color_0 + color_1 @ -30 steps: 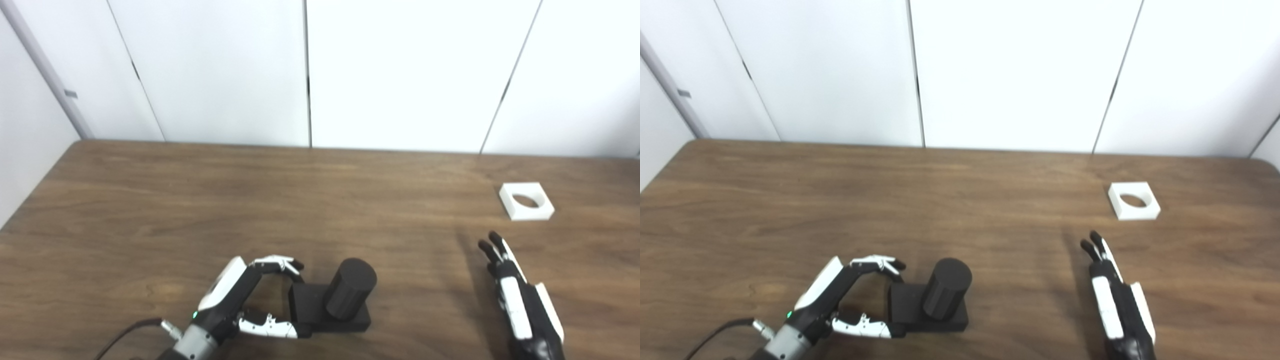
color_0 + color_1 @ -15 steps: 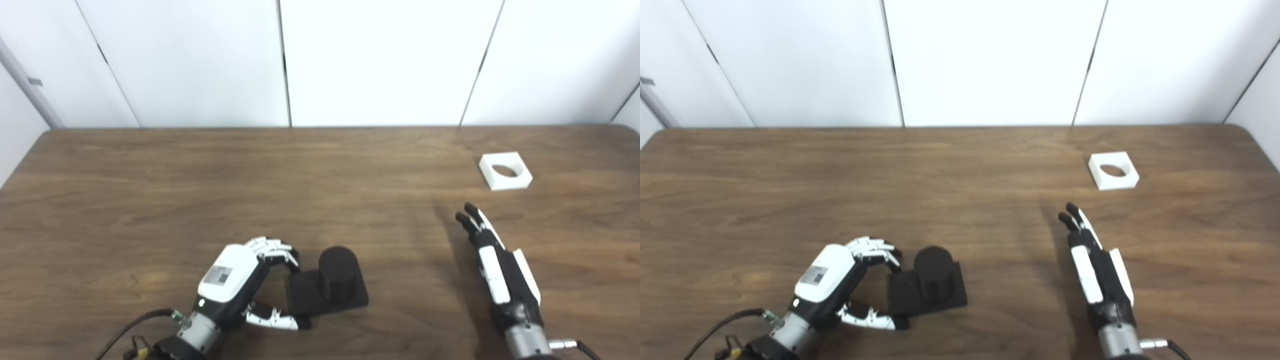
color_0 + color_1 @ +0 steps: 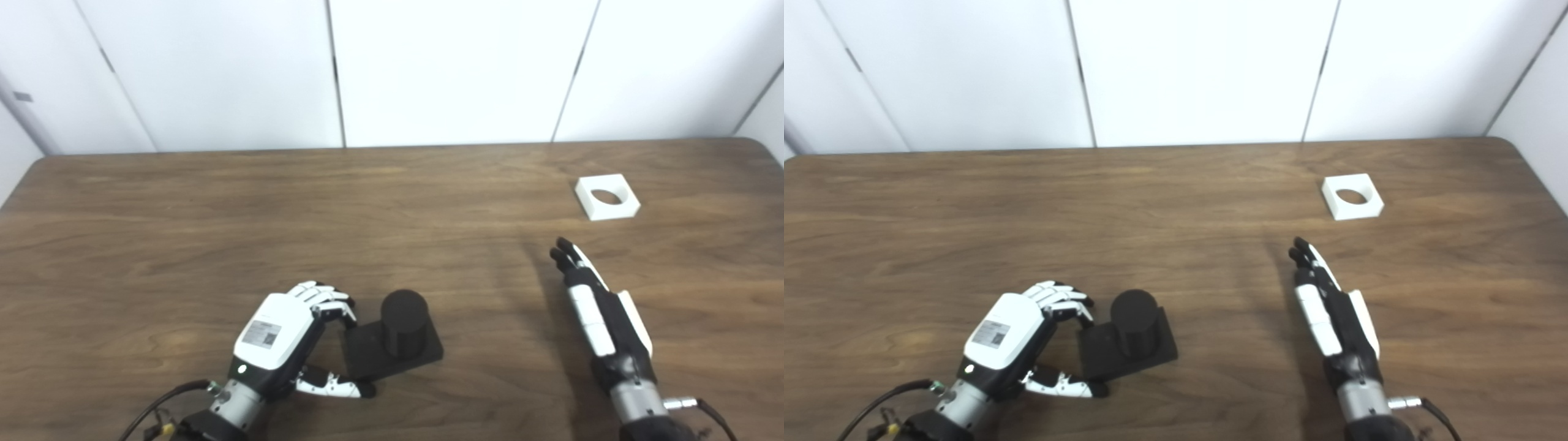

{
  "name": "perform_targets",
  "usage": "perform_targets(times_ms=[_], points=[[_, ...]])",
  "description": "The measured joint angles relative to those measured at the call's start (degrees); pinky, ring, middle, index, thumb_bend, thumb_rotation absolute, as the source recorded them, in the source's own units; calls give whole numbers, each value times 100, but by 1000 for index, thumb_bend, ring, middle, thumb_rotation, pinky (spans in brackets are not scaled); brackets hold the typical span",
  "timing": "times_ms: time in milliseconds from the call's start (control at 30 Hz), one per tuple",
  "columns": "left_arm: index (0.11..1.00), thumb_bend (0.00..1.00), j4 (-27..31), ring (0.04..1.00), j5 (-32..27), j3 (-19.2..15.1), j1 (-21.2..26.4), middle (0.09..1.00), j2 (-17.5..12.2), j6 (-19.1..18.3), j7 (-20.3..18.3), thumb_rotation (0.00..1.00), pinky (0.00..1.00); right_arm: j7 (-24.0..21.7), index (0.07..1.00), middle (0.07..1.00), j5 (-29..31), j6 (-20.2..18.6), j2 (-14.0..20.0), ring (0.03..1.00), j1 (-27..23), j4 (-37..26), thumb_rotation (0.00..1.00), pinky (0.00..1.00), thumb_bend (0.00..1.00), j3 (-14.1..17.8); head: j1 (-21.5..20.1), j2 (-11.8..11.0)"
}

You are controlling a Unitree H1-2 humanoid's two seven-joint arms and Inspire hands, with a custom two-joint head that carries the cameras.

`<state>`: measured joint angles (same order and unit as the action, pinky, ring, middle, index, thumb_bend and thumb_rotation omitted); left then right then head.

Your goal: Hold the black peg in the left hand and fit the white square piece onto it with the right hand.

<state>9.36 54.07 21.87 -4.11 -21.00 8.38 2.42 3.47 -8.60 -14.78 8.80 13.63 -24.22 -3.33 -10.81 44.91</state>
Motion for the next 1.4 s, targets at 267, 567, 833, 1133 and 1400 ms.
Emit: perform_targets(times_ms=[267, 567, 833, 1133, 1400], points=[[487, 522, 5, 778, -23, -32, -29, 736, 2, -9, -2, 54, 806, -1374, 874, 996, -2013, -1210, 1613, 999, -1181, -147, 114, 992, 786, -165, -536, -105], [487, 522, 36, 779, -56, -99, -72, 737, -6, -8, 1, 53, 806, -2629, 877, 1000, -3417, -1233, 1975, 1000, -2248, 473, 145, 1000, 864, -162, -808, -114], [487, 522, 24, 773, -154, -128, -86, 730, -83, 63, 17, 52, 799, -2939, 862, 1000, -4226, -1169, 2575, 1000, -3061, 1376, 178, 1000, 871, -587, -984, -141], [487, 522, -60, 769, -312, -180, -103, 732, -93, 161, 105, 51, 784, -3097, 852, 1000, -4227, -928, 2649, 1000, -3826, 2688, 195, 1000, 899, -883, -1037, -237], [487, 521, -60, 769, -460, -200, -131, 730, -94, 162, 99, 51, 783, -3075, 846, 1000, -4254, -719, 2827, 1000, -4323, 3463, 215, 1000, 910, -1157, -1037, -308]])
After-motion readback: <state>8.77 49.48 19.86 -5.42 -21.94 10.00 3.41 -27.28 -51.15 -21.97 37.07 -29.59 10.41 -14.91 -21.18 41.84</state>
